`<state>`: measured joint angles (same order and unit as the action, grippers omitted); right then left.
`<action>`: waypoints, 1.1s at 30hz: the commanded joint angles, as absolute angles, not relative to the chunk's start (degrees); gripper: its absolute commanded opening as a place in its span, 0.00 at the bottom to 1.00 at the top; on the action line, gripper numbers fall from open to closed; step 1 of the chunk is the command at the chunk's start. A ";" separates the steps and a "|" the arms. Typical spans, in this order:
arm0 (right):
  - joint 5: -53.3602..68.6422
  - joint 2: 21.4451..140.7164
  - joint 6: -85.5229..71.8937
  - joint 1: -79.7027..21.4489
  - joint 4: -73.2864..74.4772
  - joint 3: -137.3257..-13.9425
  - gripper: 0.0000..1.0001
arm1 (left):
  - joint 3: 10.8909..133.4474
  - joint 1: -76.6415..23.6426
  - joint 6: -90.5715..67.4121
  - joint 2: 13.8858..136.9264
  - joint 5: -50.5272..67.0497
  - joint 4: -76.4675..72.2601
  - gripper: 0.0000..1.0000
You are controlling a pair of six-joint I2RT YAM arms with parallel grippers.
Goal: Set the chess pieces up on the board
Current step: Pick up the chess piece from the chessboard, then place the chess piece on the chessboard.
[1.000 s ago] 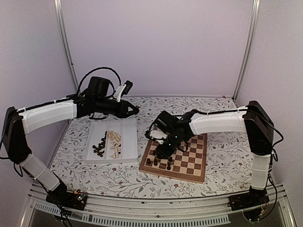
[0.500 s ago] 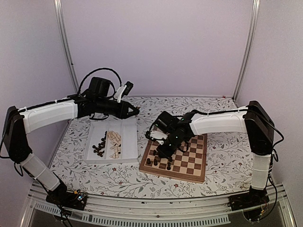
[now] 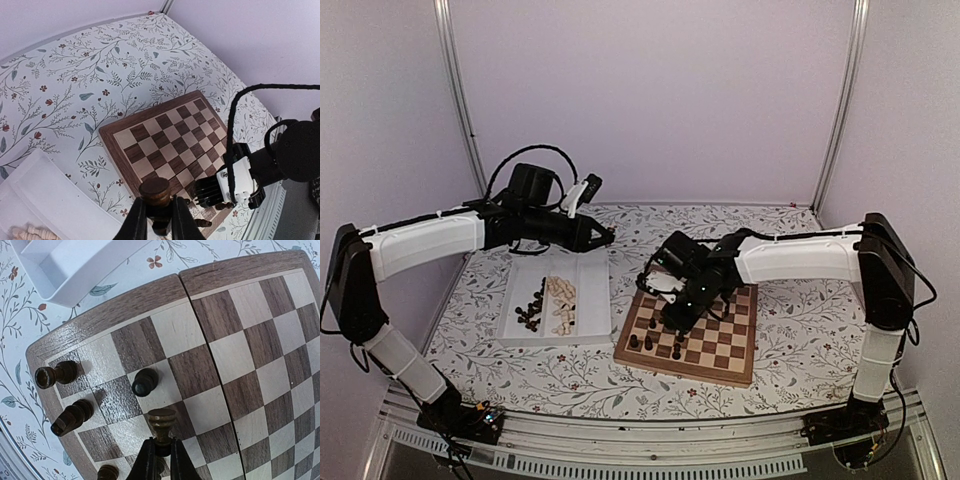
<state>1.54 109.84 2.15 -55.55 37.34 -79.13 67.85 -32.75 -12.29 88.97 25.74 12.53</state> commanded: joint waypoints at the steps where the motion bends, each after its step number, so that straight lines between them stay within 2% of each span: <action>1: -2.15 106.00 2.84 -54.87 39.09 -78.86 0.06 | 69.43 -31.91 -12.74 90.38 26.87 13.48 0.00; 11: -5.56 98.29 4.87 -52.02 50.03 -78.34 0.08 | 69.74 -31.90 -12.93 90.87 27.50 13.91 0.00; 15: -11.25 95.99 3.72 -51.93 57.18 -78.34 0.08 | 69.78 -31.90 -12.84 90.79 27.38 14.11 0.00; 21: -9.83 94.87 3.37 -51.99 61.36 -77.81 0.06 | 69.94 -31.91 -13.25 91.04 28.31 14.17 0.00; 29: -10.44 100.36 4.67 -51.97 66.96 -86.25 0.07 | 70.05 -31.90 -14.03 90.71 29.75 14.21 0.00; 33: -9.69 104.63 6.03 -51.92 67.18 -86.31 0.06 | 69.88 -32.04 -14.91 90.58 31.18 13.75 0.00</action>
